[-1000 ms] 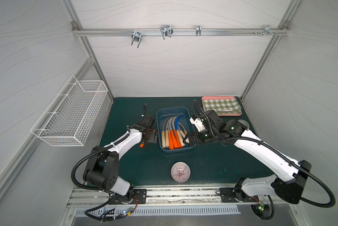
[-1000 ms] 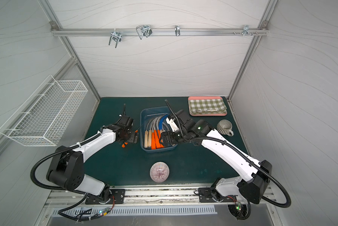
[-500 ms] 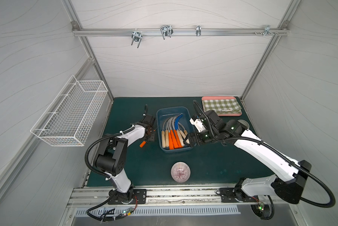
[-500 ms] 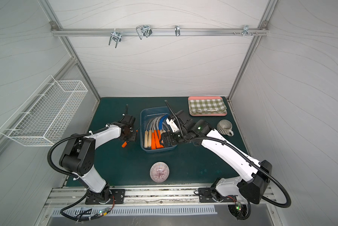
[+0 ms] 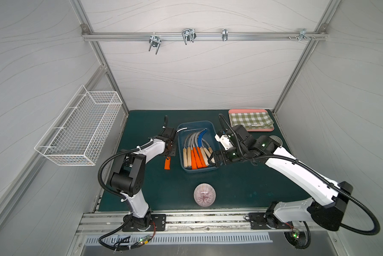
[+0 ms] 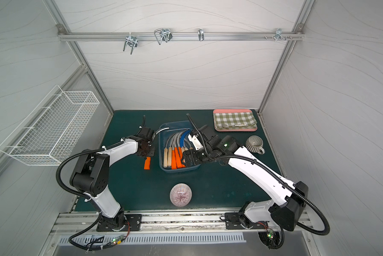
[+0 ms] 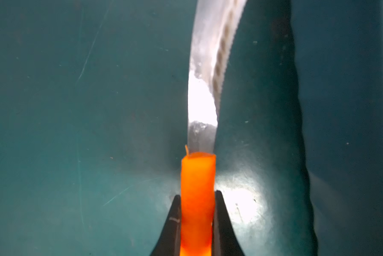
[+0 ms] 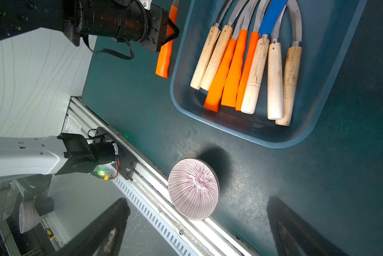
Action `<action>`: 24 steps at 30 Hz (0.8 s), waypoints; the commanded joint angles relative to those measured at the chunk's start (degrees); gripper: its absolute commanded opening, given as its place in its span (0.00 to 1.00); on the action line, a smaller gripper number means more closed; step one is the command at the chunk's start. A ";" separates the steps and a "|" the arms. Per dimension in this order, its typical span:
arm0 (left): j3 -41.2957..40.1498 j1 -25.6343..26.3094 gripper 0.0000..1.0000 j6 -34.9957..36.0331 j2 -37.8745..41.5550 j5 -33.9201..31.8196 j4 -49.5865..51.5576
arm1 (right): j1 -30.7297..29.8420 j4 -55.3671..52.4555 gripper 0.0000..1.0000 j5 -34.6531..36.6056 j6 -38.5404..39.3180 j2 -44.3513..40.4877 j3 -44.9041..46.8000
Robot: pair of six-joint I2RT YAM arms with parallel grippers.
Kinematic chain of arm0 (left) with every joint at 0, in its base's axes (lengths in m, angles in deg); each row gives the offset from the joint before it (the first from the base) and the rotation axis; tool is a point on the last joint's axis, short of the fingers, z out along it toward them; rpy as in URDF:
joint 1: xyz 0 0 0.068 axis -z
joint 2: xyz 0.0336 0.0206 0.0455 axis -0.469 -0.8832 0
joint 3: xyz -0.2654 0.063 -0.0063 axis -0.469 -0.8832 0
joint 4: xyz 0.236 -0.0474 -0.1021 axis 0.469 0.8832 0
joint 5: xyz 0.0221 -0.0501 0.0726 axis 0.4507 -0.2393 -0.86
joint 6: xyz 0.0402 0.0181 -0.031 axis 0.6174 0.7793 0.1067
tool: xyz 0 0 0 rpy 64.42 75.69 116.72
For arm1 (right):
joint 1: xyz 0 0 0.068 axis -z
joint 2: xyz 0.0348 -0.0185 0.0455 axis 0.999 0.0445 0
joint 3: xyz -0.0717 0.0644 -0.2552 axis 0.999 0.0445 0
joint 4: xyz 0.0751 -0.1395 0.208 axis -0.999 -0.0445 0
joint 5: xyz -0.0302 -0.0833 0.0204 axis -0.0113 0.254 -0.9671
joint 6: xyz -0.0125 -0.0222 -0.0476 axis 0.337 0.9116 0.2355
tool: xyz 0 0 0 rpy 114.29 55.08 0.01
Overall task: Put small sickles into storage boxes
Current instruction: Pick up the sickle at the center of the board.
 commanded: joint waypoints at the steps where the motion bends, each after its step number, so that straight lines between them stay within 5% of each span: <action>1: 0.43 -0.08 0.00 0.16 3.81 -0.53 0.66 | 0.24 -1.54 0.99 -0.28 0.62 -0.22 -1.39; 13: 4.41 -0.08 0.00 -3.89 12.31 -1.73 12.40 | 0.26 -0.03 0.99 -0.39 -0.12 0.39 -1.93; 24: 15.38 2.76 0.00 -20.15 11.05 6.63 24.78 | 0.24 -0.55 0.99 0.69 0.57 0.74 -3.92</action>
